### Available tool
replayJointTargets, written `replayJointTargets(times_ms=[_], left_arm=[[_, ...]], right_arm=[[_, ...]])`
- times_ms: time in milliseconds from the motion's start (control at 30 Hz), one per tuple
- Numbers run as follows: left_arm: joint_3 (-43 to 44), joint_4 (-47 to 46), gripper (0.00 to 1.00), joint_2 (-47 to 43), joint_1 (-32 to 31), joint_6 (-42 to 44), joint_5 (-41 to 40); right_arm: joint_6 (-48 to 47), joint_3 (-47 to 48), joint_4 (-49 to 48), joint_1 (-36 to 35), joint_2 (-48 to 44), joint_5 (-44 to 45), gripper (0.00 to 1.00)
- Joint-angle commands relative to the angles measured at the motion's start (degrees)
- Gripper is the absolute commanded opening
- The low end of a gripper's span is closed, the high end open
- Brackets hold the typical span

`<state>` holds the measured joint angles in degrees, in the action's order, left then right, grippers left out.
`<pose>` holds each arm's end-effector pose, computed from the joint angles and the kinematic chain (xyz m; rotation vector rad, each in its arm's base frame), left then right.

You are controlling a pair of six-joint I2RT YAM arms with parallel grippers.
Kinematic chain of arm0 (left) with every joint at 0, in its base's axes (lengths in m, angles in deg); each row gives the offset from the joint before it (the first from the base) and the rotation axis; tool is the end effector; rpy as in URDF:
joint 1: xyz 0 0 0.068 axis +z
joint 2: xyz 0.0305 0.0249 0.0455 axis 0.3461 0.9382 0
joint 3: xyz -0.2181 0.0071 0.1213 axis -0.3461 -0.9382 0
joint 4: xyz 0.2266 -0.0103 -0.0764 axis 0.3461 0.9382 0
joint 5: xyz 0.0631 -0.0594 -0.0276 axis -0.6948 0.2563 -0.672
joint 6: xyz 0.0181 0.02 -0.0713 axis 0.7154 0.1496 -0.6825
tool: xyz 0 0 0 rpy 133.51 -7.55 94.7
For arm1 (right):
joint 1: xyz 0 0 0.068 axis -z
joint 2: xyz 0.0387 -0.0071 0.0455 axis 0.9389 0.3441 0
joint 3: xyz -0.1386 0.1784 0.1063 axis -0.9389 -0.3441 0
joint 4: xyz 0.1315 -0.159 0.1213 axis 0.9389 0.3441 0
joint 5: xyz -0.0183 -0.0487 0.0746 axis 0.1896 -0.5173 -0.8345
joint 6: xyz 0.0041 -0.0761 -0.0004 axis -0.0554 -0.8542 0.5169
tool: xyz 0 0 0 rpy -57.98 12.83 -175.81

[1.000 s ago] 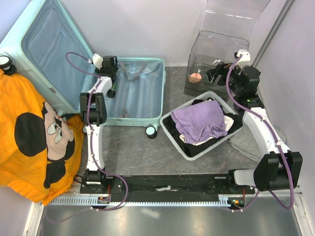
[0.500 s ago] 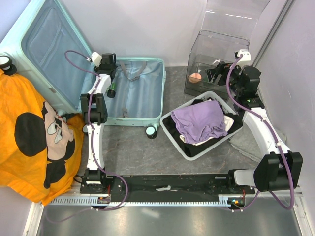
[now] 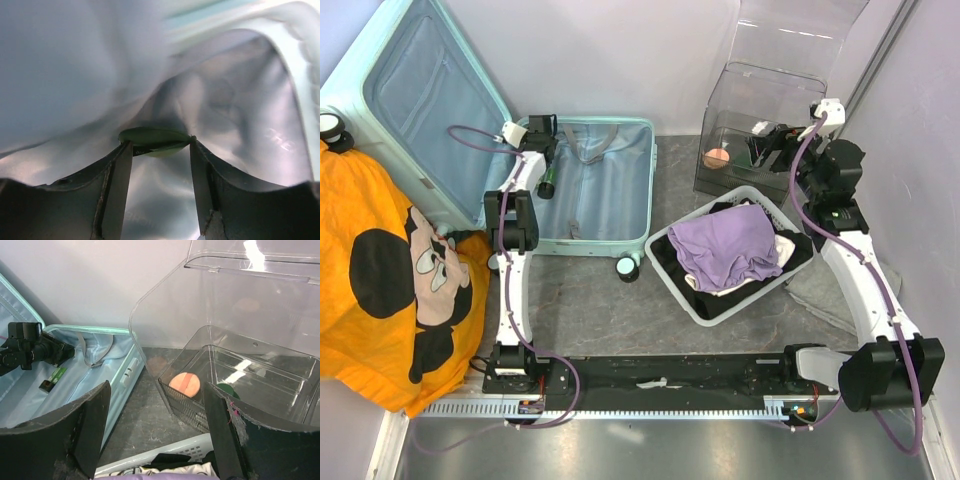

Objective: Open, take out, and arrange the luggage
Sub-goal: Pick up the personal item from the luggage.

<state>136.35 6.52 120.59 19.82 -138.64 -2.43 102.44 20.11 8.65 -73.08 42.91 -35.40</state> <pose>0.5624 0.0233 0.1327 -1.2968 1.7421 -0.1199 0.2959 0.0335 0.3791 -0.0581 1.5535 0.4492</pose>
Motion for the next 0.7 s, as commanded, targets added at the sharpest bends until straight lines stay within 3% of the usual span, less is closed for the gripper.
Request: replayJointTargets(times_ms=[0, 67, 167, 433, 467, 667], left_arm=[[0.0, 2.6, 0.57, 2.0, 0.3, -8.6, 0.6], [0.0, 2.7, 0.56, 2.4, 1.9, -9.9, 0.6], [0.0, 2.3, 0.45, 2.8, 2.4, -11.3, 1.9], [-3.9, -4.3, 0.04, 1.0, 2.9, -9.2, 5.0], [-10.5, -13.1, 0.02, -2.8, 2.8, -8.9, 8.7], [-22.0, -28.9, 0.02, -13.0, 1.8, -3.0, 12.9]], right_arm=[[-1.3, 0.3, 0.0, 0.1, -1.3, 1.1, 0.82], [-1.2, 0.0, 0.0, 0.1, -1.4, 1.3, 0.82], [-1.5, -0.3, 0.1, 0.1, -1.8, 1.6, 0.82], [-1.6, -0.5, 0.1, 0.1, -2.1, 2.1, 0.82], [-1.6, -0.6, 0.1, 0.1, -2.2, 2.1, 0.82], [-0.8, -0.8, -0.3, 0.1, -2.0, 1.4, 0.82]])
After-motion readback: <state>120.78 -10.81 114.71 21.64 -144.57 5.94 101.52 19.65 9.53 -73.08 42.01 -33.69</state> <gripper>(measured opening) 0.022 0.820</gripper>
